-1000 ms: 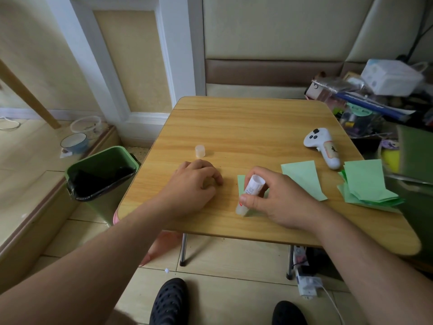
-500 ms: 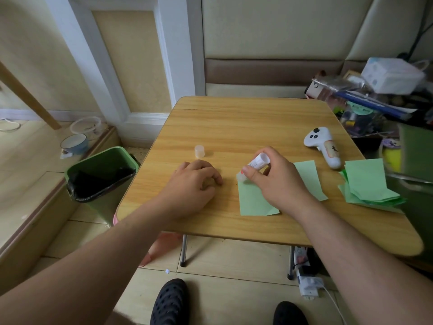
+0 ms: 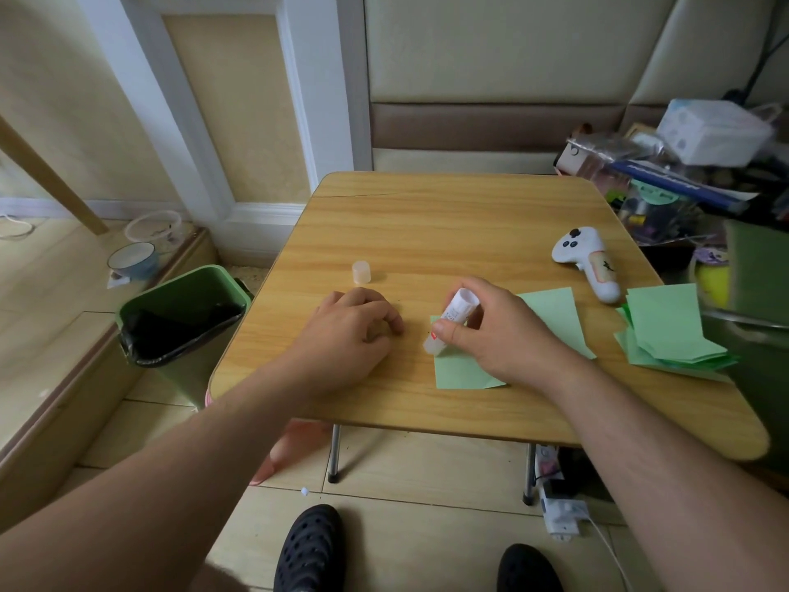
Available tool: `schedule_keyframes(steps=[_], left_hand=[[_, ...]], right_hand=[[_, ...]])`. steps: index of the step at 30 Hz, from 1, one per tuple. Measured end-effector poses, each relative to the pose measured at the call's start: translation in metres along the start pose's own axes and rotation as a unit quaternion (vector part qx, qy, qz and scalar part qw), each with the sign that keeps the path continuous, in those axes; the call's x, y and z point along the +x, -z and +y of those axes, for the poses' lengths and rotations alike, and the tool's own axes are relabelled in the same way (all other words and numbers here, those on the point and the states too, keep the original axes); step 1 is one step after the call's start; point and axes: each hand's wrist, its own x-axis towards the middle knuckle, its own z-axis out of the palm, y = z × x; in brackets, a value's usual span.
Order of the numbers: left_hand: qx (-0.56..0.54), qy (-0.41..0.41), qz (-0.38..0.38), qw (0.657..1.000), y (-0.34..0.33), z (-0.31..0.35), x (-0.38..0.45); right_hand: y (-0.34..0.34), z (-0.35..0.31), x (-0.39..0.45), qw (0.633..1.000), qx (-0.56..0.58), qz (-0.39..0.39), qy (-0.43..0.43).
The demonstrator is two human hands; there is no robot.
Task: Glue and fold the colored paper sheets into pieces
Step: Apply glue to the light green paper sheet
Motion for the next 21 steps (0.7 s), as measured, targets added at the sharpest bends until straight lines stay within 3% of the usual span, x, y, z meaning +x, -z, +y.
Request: schedule_keyframes(steps=[13,21], left_hand=[[0.001,0.001,0.001,1.000,0.001,0.002,-0.002],[-0.007,0.007,-0.004,1.000,0.001,0.002,-0.001]], right_hand=[[0.007,-0.009,-0.021,0.994,-0.002,-0.107,0.006],[0.011,-0.007,-0.016,0.996,0.039,-0.081,0.000]])
